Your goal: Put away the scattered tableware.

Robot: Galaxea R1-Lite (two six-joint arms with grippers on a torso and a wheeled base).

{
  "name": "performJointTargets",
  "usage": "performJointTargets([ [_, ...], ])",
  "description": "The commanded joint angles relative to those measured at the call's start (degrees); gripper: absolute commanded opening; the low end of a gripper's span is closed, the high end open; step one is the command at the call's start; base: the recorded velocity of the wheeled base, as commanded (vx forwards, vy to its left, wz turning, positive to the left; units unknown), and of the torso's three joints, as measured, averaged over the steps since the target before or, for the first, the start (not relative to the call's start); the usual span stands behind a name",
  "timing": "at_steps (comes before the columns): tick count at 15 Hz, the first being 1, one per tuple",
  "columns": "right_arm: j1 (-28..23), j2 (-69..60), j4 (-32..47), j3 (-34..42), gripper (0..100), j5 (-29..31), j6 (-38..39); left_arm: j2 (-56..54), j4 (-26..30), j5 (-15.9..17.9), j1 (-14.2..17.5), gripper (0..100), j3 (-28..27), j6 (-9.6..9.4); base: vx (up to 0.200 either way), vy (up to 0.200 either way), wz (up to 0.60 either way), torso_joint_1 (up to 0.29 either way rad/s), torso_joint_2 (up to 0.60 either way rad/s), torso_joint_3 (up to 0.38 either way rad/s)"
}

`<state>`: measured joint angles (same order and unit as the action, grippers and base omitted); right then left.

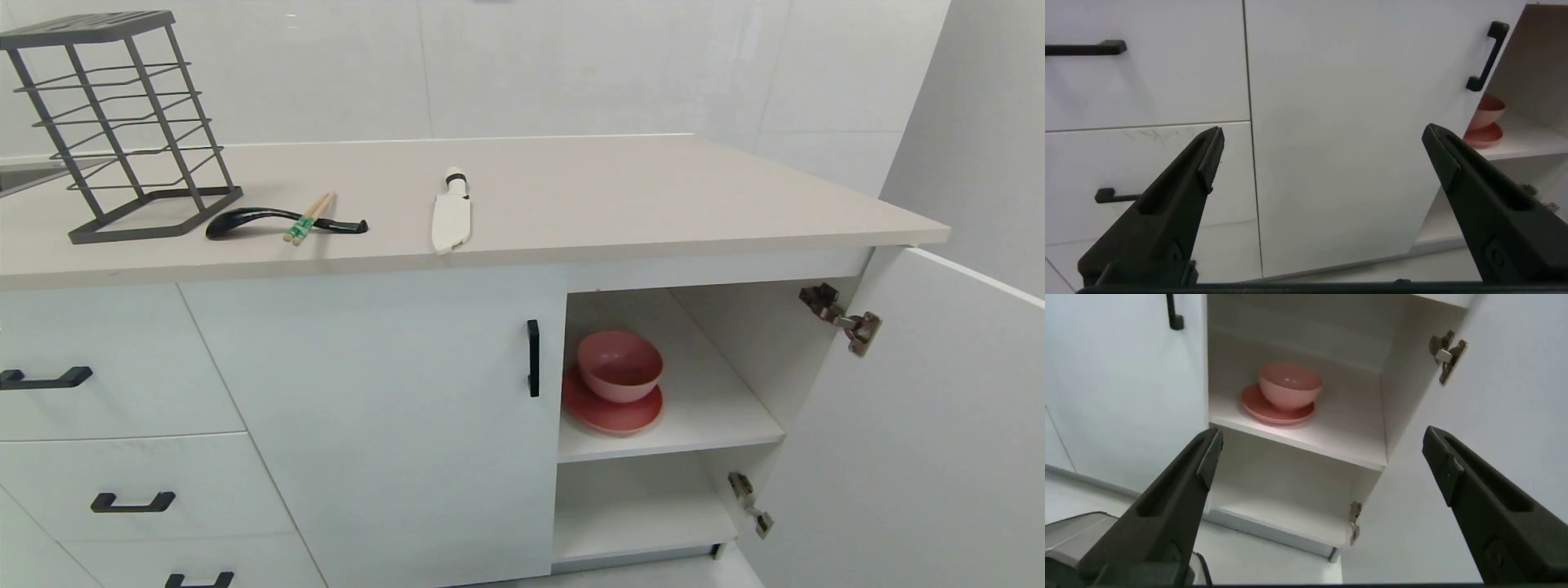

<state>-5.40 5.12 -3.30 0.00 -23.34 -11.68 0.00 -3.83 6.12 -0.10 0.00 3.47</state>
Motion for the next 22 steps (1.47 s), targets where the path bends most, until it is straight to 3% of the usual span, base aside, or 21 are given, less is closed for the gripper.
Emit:
performJointTargets([
  [1,0.0,0.3,-0.1,0.0,100,3.7,0.9,0.1,0.0,-0.1,0.0,100,0.0,-0.05,0.000,0.000,0.00,0.000,0.00,0.000],
  [2,-0.1,0.3,-0.1,0.0,100,5.6,1.4,0.1,0.0,-0.1,0.0,100,0.0,-0.05,0.000,0.000,0.00,0.000,0.00,0.000],
  [3,0.0,0.3,-0.1,0.0,100,11.7,3.2,0.1,0.0,-0.1,0.0,100,0.0,-0.40,0.000,0.000,0.00,0.000,0.00,0.000],
  [7,0.0,0.3,-0.2,0.0,100,11.9,5.2,0.1,0.0,-3.0,0.0,100,0.0,-0.75,-0.100,-0.200,0.00,0.001,0.00,0.002],
  [11,0.0,0.3,-0.2,0.0,100,11.9,5.6,0.1,0.0,-2.7,0.0,100,0.0,-0.84,-0.100,-0.200,0.00,0.006,0.00,-0.004],
  [14,0.0,0.3,-0.1,0.0,100,11.8,5.8,0.1,0.0,-2.7,0.0,100,0.0,-0.57,0.000,0.000,0.00,0.000,0.00,0.000],
  [22,0.0,0.3,-0.2,0.0,100,11.8,6.0,0.1,0.0,-2.9,0.0,100,0.0,-0.75,-0.200,0.000,0.00,0.004,0.00,0.002],
])
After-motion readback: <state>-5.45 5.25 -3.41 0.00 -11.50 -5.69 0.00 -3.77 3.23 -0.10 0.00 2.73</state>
